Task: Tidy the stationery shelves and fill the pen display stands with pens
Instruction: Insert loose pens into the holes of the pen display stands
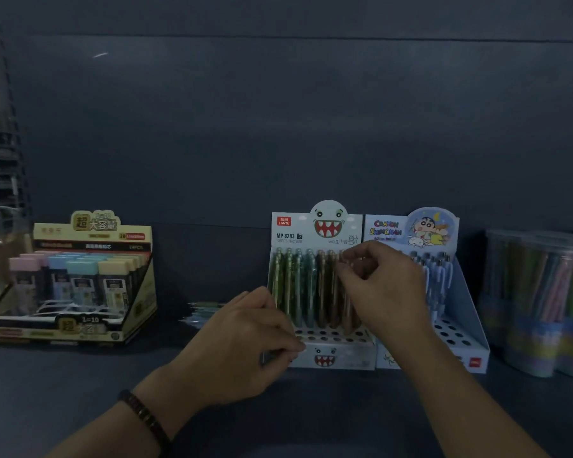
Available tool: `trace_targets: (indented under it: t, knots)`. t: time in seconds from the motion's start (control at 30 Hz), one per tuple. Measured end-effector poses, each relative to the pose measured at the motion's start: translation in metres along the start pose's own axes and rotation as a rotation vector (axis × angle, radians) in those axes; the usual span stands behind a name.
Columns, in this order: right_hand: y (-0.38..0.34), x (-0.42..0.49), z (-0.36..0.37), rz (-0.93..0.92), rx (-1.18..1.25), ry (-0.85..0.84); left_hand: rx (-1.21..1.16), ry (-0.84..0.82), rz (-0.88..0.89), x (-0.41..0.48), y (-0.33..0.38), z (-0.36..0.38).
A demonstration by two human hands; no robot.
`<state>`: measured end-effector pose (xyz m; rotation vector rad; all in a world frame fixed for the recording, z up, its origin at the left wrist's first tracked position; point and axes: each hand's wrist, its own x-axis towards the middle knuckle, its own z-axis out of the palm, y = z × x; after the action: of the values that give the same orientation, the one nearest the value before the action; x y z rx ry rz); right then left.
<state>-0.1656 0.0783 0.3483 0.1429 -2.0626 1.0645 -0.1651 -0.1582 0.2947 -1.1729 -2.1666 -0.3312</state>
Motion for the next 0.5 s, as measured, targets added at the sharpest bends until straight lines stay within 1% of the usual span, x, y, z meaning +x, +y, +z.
trace_targets:
  t: [0.23, 0.37, 0.5]
  knots:
    - [0.0009, -0.0008, -0.0014, -0.093, 0.027, 0.007, -0.007, -0.002, -0.007, 0.0004, 0.0007, -0.0009]
    - [0.0031, -0.001, 0.0002, -0.137, -0.039, -0.007, -0.016, -0.006, -0.011, 0.0004, 0.0002, -0.0005]
    - [0.0033, -0.0007, 0.001, -0.129, -0.079, -0.026, -0.024, -0.001, -0.004, 0.0005, 0.0002, -0.0007]
